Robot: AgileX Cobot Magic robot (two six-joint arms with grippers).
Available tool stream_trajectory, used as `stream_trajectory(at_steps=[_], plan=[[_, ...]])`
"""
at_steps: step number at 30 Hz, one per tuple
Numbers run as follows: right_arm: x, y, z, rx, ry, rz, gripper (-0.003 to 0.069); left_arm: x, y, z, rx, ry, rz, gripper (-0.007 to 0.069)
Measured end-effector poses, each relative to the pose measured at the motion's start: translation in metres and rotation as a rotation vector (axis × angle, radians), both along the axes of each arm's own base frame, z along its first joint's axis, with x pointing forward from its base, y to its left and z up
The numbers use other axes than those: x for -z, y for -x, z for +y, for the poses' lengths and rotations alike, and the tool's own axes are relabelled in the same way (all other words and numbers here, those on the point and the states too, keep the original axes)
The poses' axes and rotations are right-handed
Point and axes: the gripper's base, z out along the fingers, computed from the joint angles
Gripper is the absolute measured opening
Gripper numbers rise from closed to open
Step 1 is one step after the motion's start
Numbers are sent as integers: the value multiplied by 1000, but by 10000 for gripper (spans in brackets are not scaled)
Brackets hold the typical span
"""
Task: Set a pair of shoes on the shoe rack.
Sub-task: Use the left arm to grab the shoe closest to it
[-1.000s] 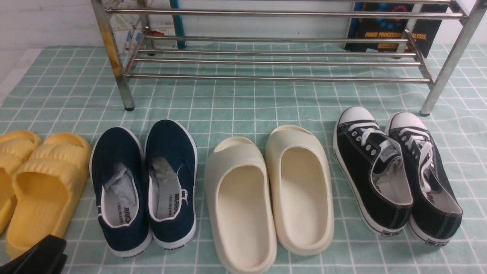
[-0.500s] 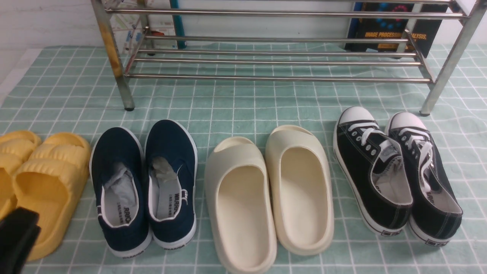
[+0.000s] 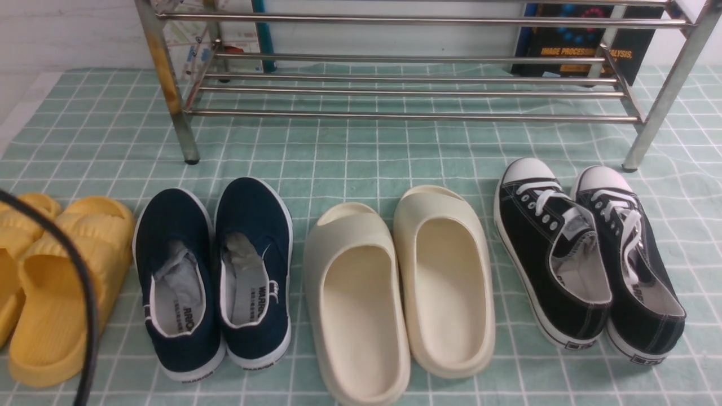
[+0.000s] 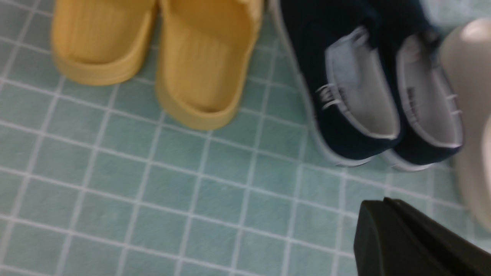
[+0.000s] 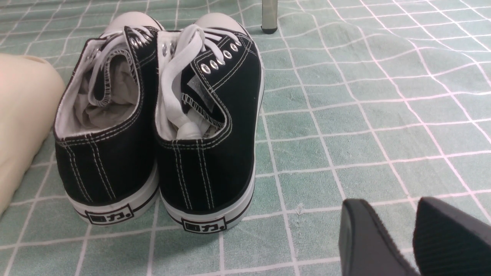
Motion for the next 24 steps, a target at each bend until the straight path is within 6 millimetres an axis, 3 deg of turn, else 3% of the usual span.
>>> stream_trajectory(at_steps=[6, 10, 14, 16, 24], plan=[[0, 0, 0, 0, 0, 0, 239, 16, -51, -1, 82, -118, 200, -13], [0, 0, 0, 0, 0, 0, 239, 30, -73, -22, 200, -139, 258, -11], [0, 0, 0, 0, 0, 0, 239, 48, -95, -44, 224, -114, 312, 47], [0, 0, 0, 0, 0, 0, 239, 64, -114, -54, 158, -76, 366, 136], [0, 0, 0, 0, 0, 0, 239, 94, -162, -69, -2, -2, 423, 397]])
